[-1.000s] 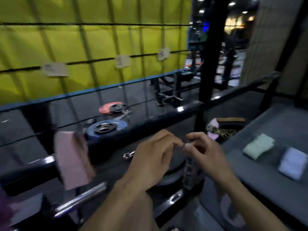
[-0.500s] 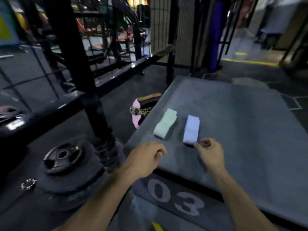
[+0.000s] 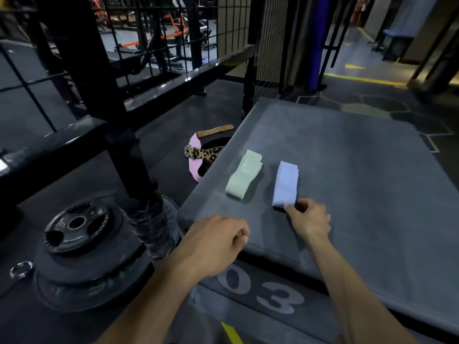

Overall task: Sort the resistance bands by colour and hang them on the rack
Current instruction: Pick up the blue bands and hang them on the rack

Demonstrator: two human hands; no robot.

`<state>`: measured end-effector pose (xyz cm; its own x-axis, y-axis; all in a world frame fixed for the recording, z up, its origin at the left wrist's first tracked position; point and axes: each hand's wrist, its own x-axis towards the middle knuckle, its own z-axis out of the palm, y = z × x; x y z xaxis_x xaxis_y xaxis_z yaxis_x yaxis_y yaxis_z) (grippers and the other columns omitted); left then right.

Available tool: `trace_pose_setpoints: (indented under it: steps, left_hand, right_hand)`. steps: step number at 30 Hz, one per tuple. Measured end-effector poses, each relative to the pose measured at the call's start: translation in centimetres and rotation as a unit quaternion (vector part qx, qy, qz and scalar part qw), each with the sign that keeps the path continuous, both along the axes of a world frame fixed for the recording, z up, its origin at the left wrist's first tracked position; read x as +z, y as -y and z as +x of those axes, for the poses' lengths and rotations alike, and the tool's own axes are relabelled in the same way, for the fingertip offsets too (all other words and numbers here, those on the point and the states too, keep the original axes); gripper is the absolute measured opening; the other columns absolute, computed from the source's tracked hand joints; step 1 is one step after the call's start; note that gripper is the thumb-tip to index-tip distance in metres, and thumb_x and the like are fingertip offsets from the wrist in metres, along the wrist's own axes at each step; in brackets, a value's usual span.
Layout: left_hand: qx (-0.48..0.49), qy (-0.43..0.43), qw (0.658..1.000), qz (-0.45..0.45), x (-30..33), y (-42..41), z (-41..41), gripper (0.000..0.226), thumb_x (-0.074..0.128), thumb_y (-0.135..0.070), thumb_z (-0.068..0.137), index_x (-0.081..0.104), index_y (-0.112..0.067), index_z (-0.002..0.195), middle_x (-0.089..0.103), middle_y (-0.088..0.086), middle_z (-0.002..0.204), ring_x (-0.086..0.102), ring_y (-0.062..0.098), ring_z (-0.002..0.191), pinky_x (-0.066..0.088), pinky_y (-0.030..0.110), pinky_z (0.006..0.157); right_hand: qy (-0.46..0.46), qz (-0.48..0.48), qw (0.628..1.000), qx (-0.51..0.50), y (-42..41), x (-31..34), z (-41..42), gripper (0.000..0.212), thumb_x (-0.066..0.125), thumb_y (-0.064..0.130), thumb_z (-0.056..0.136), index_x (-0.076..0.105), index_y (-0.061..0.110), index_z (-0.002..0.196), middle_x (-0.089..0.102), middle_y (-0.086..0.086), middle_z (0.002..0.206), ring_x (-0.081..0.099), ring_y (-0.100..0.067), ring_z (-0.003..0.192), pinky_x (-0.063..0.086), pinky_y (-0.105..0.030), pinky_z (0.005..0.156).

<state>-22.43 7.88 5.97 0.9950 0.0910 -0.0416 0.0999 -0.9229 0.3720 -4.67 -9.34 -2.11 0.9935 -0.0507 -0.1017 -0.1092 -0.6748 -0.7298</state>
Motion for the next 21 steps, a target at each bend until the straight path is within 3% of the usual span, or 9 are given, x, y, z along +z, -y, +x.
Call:
trace_pose_setpoints:
  steps: [12,21]
  left_hand:
    - [0.007,-0.022,1.0,-0.01,-0.1,-0.5,-0.7,0.017,0.05,-0.042,0.101,0.063,-0.035,0.107,0.07,-0.017,0.108,0.064,0.006,0.097,0.054,0.032,0.083]
    - [0.007,-0.037,0.999,-0.014,-0.6,-0.9,0.4,0.014,0.052,-0.04,0.099,0.064,-0.034,0.104,0.071,-0.015,0.108,0.065,0.009,0.097,0.055,0.036,0.084]
  right_hand:
    - [0.017,0.024,0.999,-0.028,-0.7,-0.5,0.4,0.032,0.065,0.048,0.089,0.069,0.025,0.111,0.067,0.0,0.119,0.052,-0.031,0.119,0.042,-0.047,0.102]
    - [0.01,0.061,0.997,-0.043,-1.2,-0.1,0.6,0.026,0.068,0.046,0.086,0.07,0.029,0.106,0.07,0.003,0.115,0.055,-0.031,0.118,0.04,-0.051,0.107]
